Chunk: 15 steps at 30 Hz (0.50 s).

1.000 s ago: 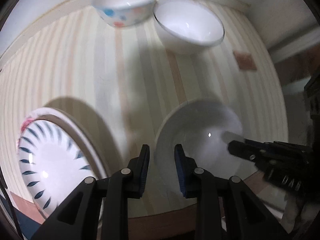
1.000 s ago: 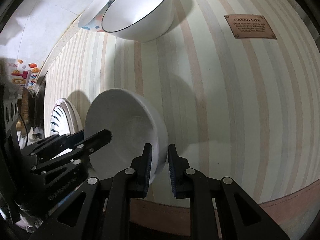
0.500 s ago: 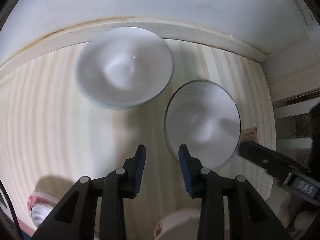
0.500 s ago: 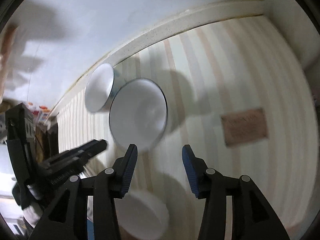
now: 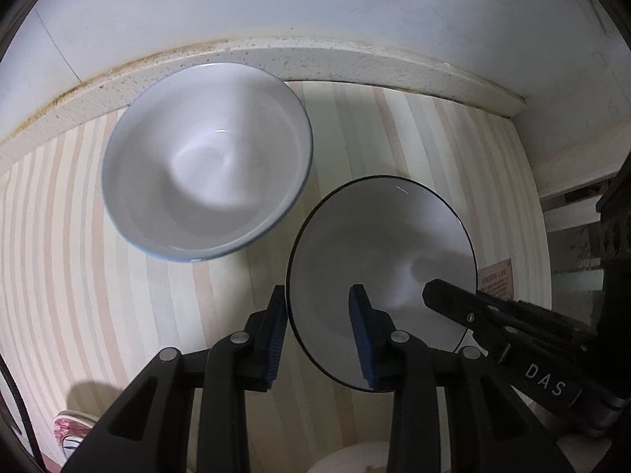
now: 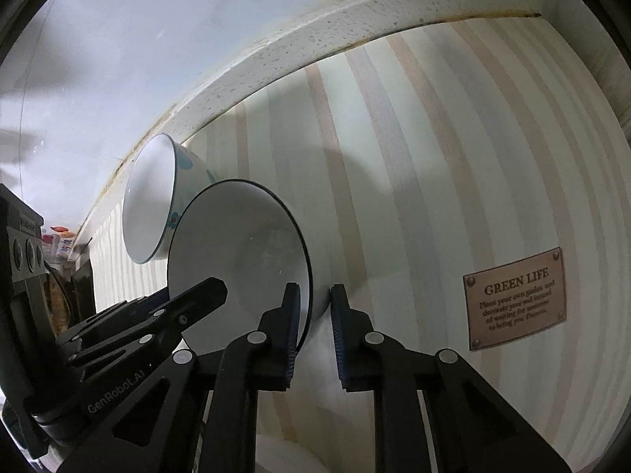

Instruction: Organize plates and bowls

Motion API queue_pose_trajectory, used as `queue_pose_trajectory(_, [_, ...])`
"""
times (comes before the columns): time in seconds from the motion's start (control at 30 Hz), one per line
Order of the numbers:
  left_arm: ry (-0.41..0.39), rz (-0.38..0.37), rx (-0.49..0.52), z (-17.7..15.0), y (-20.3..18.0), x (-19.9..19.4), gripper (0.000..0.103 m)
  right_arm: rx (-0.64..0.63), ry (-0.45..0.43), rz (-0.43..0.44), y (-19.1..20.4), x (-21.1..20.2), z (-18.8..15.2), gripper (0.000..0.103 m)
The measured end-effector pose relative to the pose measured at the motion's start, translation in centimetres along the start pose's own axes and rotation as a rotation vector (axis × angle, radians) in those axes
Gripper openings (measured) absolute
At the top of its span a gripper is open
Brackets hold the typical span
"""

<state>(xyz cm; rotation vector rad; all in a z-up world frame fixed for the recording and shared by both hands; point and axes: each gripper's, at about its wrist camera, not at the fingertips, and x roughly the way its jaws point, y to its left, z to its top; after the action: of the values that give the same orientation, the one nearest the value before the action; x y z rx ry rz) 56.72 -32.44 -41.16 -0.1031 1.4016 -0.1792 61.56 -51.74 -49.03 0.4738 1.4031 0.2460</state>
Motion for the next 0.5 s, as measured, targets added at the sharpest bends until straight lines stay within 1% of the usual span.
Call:
queue_pose_trajectory(0.17, [-0.027,0.006,0.014,-1.0,0.1,-2.2,0.029,-0.02,-0.015,-0.008,0.7,-0.7,-0.3,0.018])
queue_pose_trajectory(0.27, [-0.053,0.005,0.029,-1.5,-0.2,-3.7,0.029,-0.037,-0.027,-0.008,1.4,-1.9,-0.9,0.018])
queue_pose_trajectory(0.5, [-0.107,-0.01,0.082,-3.9,-0.9,-8.4,0.029,-0.061,-0.065,0.008,3.3,-5.9,-3.8,0.018])
